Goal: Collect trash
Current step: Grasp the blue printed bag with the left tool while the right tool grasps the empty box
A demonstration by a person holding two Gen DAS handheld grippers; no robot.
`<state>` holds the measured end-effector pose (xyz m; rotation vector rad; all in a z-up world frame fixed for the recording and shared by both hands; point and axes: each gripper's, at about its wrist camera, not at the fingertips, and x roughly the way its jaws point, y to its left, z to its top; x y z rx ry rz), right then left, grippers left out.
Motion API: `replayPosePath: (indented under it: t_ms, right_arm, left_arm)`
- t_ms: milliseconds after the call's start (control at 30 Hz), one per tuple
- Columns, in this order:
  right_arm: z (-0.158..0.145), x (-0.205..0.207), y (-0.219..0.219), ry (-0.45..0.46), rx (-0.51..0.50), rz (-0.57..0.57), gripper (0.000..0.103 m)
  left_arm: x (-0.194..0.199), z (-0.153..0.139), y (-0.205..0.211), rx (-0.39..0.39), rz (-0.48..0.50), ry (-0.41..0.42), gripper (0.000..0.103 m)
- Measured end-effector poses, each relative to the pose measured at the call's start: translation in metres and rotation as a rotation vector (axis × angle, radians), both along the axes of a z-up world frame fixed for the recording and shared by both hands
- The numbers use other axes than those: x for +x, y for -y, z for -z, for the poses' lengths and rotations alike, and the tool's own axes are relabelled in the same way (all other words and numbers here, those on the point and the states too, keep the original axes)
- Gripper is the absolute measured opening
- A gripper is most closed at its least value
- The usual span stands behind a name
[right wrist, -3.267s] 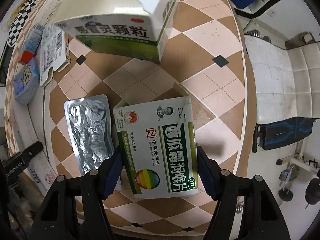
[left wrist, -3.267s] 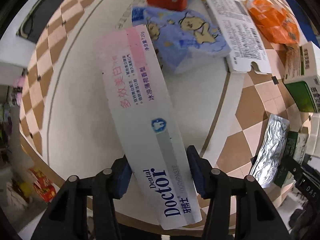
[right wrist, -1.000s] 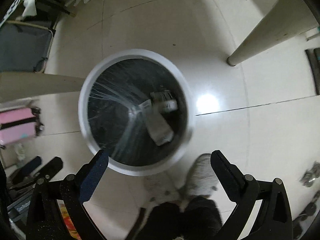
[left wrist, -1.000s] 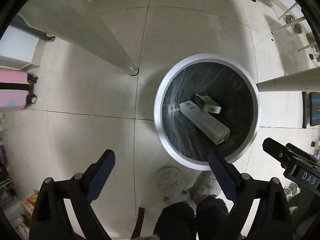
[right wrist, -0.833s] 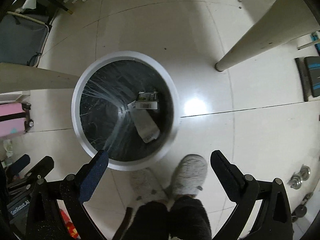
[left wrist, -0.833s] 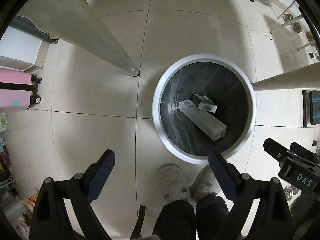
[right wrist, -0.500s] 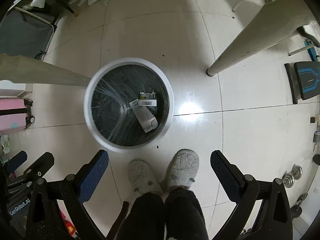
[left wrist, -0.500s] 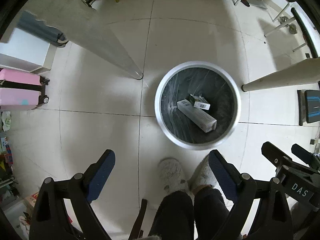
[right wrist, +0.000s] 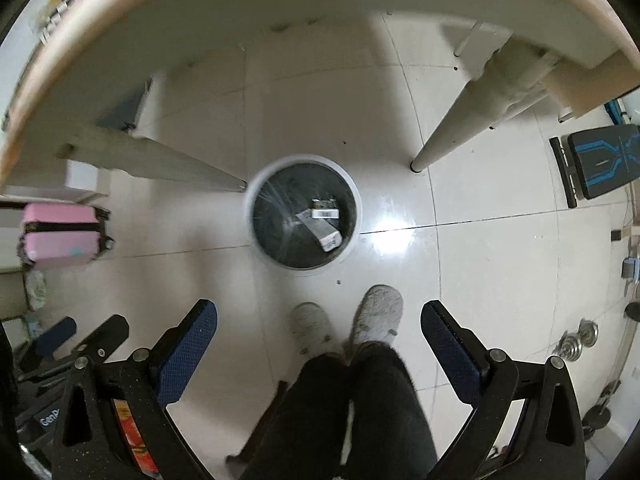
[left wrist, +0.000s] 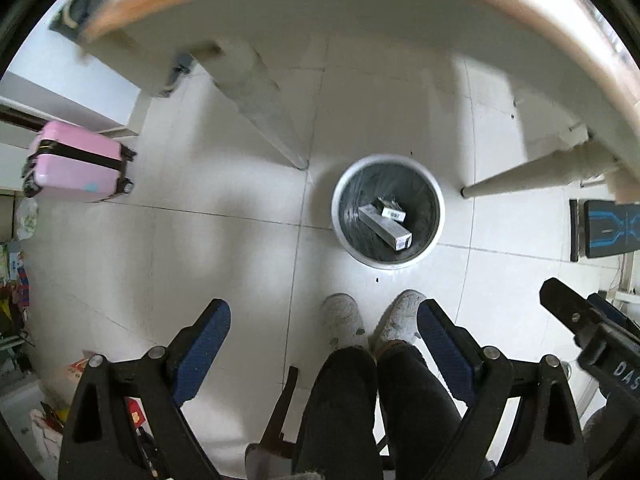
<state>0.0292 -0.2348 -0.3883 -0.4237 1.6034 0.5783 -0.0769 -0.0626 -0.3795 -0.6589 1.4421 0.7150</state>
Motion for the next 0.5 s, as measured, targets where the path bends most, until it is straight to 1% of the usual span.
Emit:
replayPosePath:
  t_ms: [67,133,233,300,400,433,500]
  right_arm:
    - [-0.034,0.007,-0.001,-0.01,0.025,0.033,0.103]
    - [-0.067,0.022,-0.002,-0.021,0.054,0.081,0.103]
    - [-0.109,0.062,-0.001,-0.022,0.089,0.153,0.103]
    - [-0.135,0.103,-0.006,0.012,0.092,0.175,0.103]
    - [-0.158,0.165,-0.013,0.072,0.102,0.208,0.103]
    - [-0.167,0.194,-0.016,0.085,0.116,0.234,0.103]
    - [-0.175,0.242,-0.024,0.09,0.137,0.278,0.103]
  left_arm:
    - [0.004,-0.024,-0.002,0.031,-0.001,0.0,0.095]
    - [0.013,-0.045,-0.005,0.057,0.002,0.013,0.095]
    - [0.04,-0.064,-0.015,0.082,0.001,0.015,0.095]
    - [0.06,-0.074,-0.024,0.091,-0.006,0.023,0.095]
    - [0.103,-0.089,-0.046,0.087,-0.024,0.055,0.095]
    - [0.117,-0.092,-0.054,0.085,-0.032,0.063,0.095]
    - [0.151,-0.096,-0.074,0.074,-0.058,0.082,0.095]
